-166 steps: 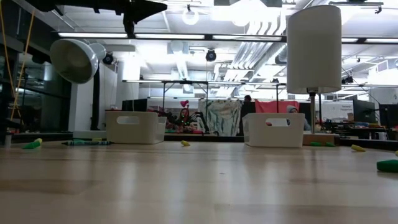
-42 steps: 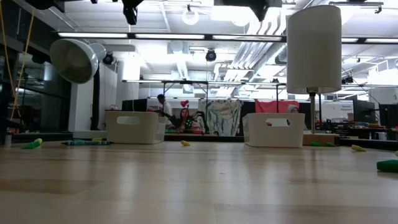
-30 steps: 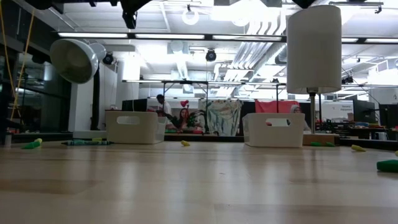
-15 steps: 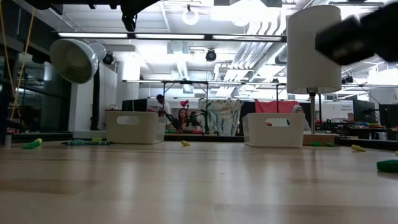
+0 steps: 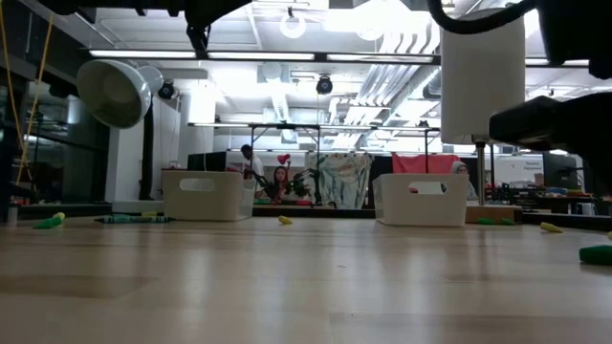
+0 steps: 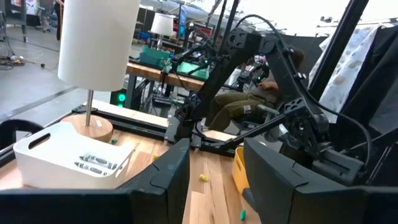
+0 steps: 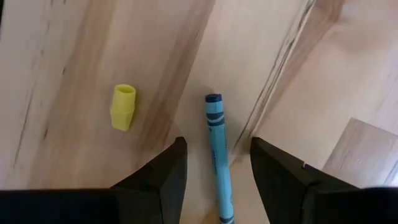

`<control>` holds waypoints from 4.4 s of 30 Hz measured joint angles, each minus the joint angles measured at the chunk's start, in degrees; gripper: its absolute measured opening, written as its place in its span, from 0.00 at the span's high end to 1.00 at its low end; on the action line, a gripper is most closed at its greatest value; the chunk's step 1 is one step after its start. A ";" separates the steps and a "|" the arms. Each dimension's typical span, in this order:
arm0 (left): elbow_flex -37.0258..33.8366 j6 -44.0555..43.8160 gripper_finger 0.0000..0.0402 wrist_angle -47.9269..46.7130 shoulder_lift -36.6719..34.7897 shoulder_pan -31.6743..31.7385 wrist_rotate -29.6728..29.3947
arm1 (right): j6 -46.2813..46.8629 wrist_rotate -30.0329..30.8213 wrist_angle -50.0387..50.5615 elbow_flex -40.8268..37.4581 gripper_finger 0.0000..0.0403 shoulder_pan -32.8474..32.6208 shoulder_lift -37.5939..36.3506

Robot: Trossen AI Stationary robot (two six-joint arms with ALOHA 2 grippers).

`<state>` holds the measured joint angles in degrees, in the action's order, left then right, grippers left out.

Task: Sort crayons
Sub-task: Put the blue crayon into the yellow bin

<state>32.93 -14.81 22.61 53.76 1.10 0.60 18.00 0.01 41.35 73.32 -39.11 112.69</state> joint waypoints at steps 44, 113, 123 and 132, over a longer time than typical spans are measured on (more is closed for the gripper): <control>0.00 2.93 0.65 -0.27 -6.49 0.04 -6.40 | 5.57 18.54 -21.24 -21.14 1.00 23.14 -36.73; 0.00 -0.44 0.65 4.18 6.01 0.00 -6.01 | -5.86 4.24 -72.07 -25.16 1.00 40.21 -29.23; 0.00 -0.04 0.65 4.18 6.02 0.00 -5.99 | -5.84 4.24 -72.05 -25.16 1.00 40.21 -29.25; 0.00 0.00 0.65 4.18 6.01 0.00 -5.97 | -5.21 4.24 -72.00 -25.16 1.00 40.21 -29.28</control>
<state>32.93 -14.81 26.79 59.77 1.10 -5.37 12.79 4.25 -30.65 48.16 1.10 83.42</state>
